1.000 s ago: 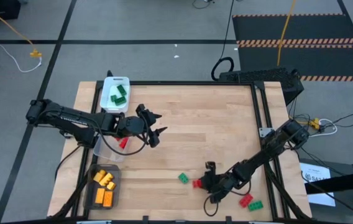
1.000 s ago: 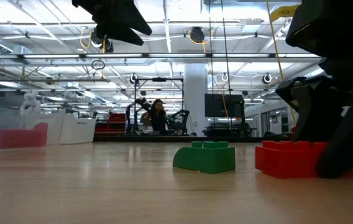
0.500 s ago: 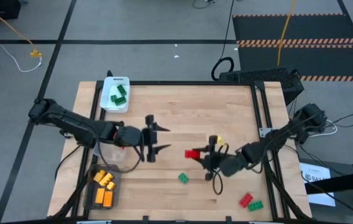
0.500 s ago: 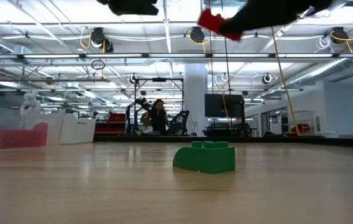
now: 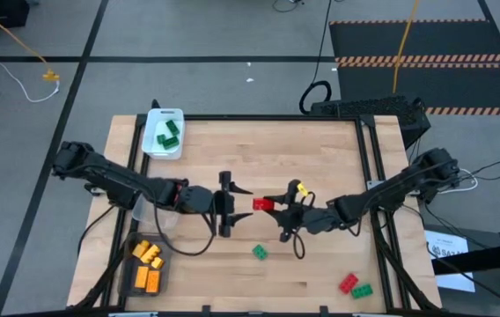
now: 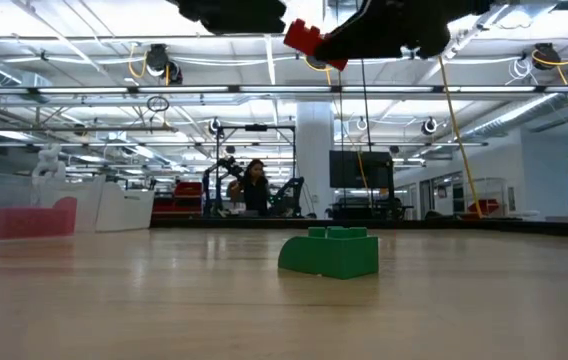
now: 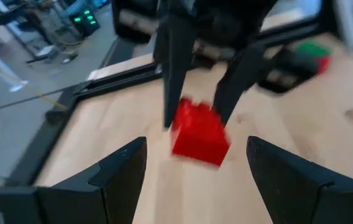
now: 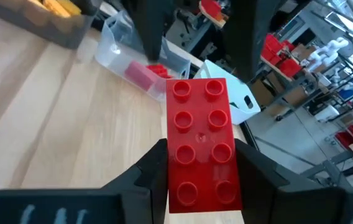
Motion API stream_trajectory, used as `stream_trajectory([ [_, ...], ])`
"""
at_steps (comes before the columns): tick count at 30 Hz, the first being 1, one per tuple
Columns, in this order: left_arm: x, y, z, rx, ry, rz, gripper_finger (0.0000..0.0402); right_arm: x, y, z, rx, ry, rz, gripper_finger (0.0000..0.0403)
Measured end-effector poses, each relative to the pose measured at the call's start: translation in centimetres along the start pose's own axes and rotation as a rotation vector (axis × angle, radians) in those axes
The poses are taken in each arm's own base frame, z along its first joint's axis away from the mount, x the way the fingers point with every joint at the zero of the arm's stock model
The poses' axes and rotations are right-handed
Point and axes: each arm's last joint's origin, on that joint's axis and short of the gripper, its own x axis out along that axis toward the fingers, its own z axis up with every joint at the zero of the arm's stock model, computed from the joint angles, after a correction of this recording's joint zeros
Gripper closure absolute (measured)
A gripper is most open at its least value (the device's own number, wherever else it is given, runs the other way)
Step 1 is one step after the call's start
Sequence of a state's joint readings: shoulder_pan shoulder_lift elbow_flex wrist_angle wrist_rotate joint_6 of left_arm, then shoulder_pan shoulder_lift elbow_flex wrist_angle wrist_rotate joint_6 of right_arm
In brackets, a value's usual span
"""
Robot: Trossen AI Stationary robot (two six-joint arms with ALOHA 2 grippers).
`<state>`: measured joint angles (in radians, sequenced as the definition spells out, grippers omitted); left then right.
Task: Sort & place blocks by color
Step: Put the left red game piece into the transparent bin
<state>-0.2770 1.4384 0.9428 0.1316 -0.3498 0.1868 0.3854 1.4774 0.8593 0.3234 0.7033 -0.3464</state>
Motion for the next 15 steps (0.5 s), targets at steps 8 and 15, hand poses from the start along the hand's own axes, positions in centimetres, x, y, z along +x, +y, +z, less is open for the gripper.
stream_trajectory([
  [8, 0.19, 0.32, -0.20, -0.068, 0.003, -0.081, 0.0128, 0.46, -0.37, -0.06, 0.001, -0.004, -0.020, 0.0281],
  [15, -0.01, 0.00, -0.16, -0.015, 0.015, -0.032, 0.0128, 0.46, -0.35, 0.30, 0.035, -0.050, 0.021, 0.0281],
])
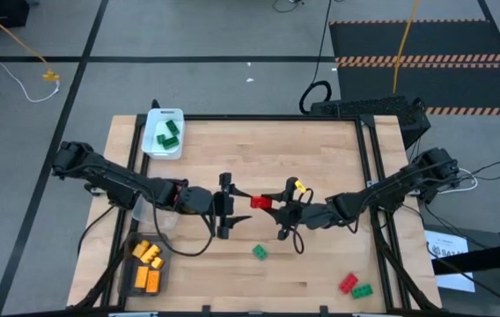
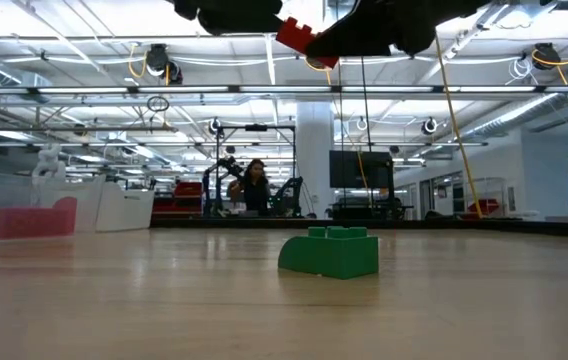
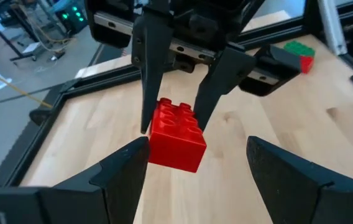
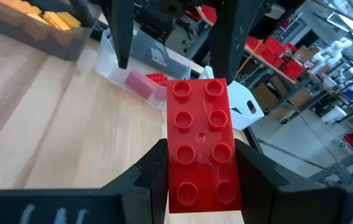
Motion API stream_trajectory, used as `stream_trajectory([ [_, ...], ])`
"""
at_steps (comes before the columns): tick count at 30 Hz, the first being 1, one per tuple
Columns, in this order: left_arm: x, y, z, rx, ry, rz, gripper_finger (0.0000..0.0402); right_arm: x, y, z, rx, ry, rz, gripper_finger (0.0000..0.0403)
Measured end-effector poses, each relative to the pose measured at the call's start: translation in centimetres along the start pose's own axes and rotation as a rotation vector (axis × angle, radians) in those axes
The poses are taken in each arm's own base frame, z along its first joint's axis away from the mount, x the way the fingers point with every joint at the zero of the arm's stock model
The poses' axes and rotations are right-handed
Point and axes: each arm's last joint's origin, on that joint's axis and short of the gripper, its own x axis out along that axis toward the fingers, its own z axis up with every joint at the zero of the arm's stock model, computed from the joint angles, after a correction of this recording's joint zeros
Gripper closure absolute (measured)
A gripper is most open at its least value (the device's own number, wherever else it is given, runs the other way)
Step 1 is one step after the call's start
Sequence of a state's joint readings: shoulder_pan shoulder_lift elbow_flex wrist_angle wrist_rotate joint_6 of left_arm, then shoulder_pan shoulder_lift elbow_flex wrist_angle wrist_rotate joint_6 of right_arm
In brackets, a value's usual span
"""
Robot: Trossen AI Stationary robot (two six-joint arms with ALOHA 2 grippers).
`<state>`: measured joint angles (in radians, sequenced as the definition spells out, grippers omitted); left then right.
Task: Sort & place blocks by color
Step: Put the left red game piece into the transparent bin
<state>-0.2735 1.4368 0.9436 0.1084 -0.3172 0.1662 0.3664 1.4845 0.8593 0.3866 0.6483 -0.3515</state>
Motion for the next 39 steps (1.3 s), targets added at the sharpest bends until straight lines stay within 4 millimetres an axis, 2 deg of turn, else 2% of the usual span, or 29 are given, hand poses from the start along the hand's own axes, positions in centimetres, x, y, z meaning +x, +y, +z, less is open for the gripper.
stream_trajectory([
  [9, -0.1, -0.2, -0.2, 0.051, 0.035, 0.084, 0.0128, -0.1, 0.0, 0.2, 0.035, -0.022, 0.018, 0.0281],
  [20, -0.2, -0.3, 0.1, 0.043, 0.007, 0.085, 0.0128, 0.0, -0.1, 0.5, 0.051, -0.044, 0.017, 0.0281],
  [31, 2.1, -1.3, -0.6, 0.088, -0.041, 0.041, 0.0128, 0.1, -0.2, 0.4, 0.061, -0.047, 0.038, 0.0281],
  [39, 2.1, -1.3, -0.5, 0.107, -0.049, 0.044, 0.0128, 0.1, -0.2, 0.1, 0.044, -0.024, 0.037, 0.0281],
])
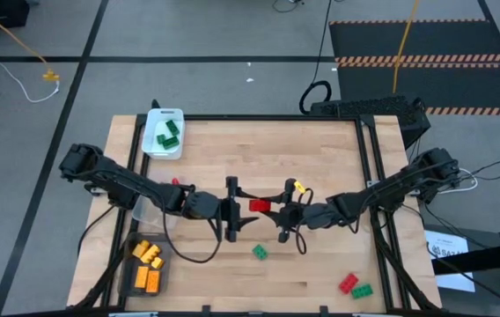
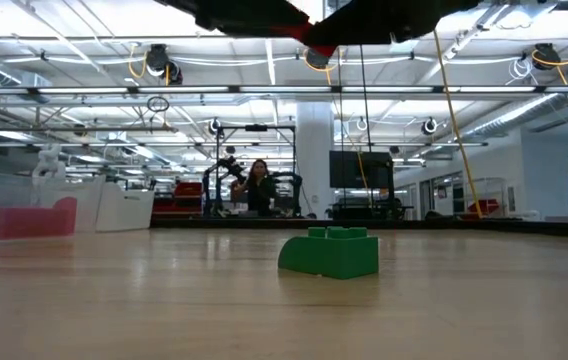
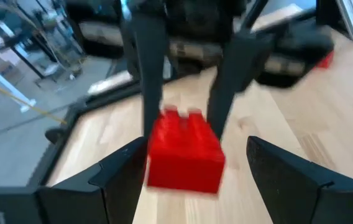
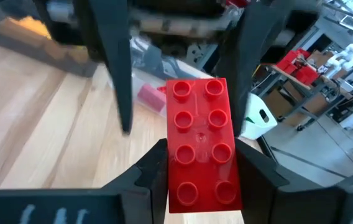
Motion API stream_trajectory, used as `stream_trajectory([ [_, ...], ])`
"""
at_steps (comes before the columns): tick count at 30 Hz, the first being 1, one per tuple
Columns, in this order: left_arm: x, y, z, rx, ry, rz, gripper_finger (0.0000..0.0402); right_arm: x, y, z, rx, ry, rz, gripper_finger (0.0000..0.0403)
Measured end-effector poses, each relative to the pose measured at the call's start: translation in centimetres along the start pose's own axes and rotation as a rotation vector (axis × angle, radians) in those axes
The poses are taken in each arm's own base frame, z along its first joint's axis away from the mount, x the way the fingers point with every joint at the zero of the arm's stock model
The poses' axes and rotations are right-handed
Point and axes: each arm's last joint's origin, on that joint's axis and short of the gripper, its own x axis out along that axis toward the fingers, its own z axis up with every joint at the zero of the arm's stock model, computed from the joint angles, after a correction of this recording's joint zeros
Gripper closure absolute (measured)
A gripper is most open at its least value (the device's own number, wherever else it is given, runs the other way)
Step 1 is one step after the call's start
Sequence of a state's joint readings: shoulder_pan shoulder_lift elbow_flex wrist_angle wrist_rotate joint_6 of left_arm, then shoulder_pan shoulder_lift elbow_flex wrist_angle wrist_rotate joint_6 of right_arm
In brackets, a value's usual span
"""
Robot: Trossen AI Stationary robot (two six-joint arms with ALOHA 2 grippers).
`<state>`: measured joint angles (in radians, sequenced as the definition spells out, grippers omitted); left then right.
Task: Sort & place blocks by color
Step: Put the left red game piece into the transparent bin
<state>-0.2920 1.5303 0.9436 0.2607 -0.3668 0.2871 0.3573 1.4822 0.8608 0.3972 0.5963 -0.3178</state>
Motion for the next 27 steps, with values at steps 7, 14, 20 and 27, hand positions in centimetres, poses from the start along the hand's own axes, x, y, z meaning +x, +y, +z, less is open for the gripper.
stream_trajectory([
  [7, -0.19, -0.05, 0.21, 0.000, -0.010, -0.002, 0.0128, 0.04, 0.10, -0.35, -0.013, 0.030, 0.005, 0.0281],
  [14, -0.22, -0.04, 0.20, -0.005, -0.007, -0.003, 0.0132, 0.03, 0.06, -0.22, -0.002, 0.019, 0.000, 0.0281],
  [20, -0.20, 0.10, 0.12, -0.002, 0.006, 0.029, 0.0201, 0.03, 0.05, -0.19, 0.000, 0.017, -0.002, 0.0281],
  [27, -0.10, 0.34, -0.09, 0.011, 0.021, 0.030, 0.0256, 0.05, 0.05, -0.22, 0.005, 0.019, -0.001, 0.0275],
])
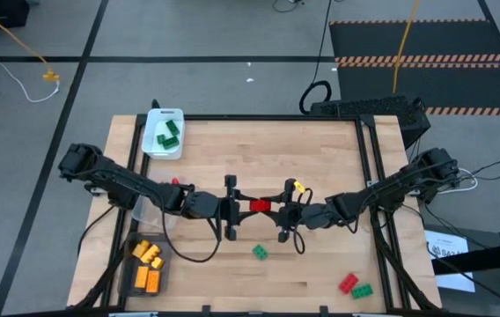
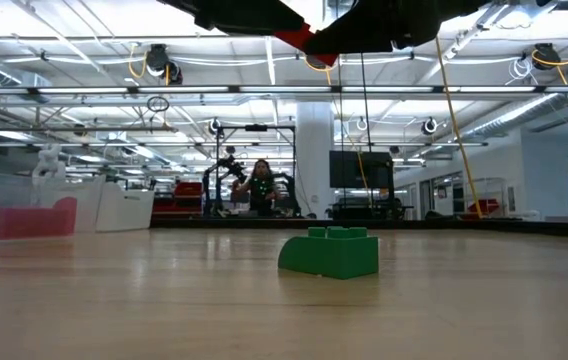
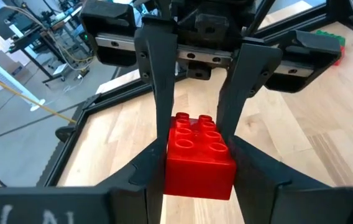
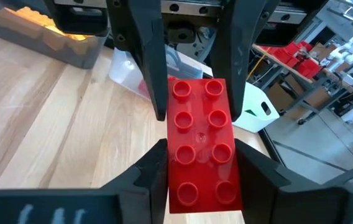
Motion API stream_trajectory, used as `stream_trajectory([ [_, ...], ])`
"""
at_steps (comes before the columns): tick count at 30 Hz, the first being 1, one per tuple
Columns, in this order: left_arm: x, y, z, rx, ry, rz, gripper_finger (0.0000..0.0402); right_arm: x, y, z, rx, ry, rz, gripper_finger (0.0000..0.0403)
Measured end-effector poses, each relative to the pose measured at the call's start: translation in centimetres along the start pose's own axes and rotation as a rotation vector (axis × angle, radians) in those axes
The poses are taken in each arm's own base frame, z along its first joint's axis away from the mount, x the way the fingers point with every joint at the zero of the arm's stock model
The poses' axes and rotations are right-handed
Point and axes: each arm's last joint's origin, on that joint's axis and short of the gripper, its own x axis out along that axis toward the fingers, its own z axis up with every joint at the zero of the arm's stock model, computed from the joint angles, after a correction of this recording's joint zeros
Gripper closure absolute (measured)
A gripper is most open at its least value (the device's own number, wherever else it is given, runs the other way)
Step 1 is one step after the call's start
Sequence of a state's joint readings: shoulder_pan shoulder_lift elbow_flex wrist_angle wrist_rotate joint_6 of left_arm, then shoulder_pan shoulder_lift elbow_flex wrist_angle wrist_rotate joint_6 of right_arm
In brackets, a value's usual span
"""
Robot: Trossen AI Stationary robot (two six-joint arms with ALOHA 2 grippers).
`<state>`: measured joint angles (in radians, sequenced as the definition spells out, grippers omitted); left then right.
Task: Sort & place blocks by color
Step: Put the left red game piece into the transparent bin
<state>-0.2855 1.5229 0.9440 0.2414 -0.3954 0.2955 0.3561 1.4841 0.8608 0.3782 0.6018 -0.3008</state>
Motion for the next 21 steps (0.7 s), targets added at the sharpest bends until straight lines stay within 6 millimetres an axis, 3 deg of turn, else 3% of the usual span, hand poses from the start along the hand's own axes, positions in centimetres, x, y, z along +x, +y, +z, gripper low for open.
stream_trajectory([
  [6, -0.1, 0.1, -0.2, 0.006, 0.036, 0.057, 0.0256, 0.0, -0.2, 0.1, 0.014, -0.008, -0.013, 0.0192],
  [10, -1.4, 0.4, 0.0, 0.023, 0.096, 0.139, 0.0256, 0.0, -0.1, 0.0, 0.007, -0.001, -0.012, 0.0161],
  [15, -4.6, 1.1, 0.5, 0.005, 0.194, 0.295, 0.0247, 0.0, -0.2, -0.2, -0.007, 0.030, -0.050, 0.0152],
  [21, -9.1, 2.1, -1.1, -0.119, 0.355, 0.459, 0.0243, 0.0, -0.3, -0.2, -0.007, 0.038, -0.076, 0.0150],
])
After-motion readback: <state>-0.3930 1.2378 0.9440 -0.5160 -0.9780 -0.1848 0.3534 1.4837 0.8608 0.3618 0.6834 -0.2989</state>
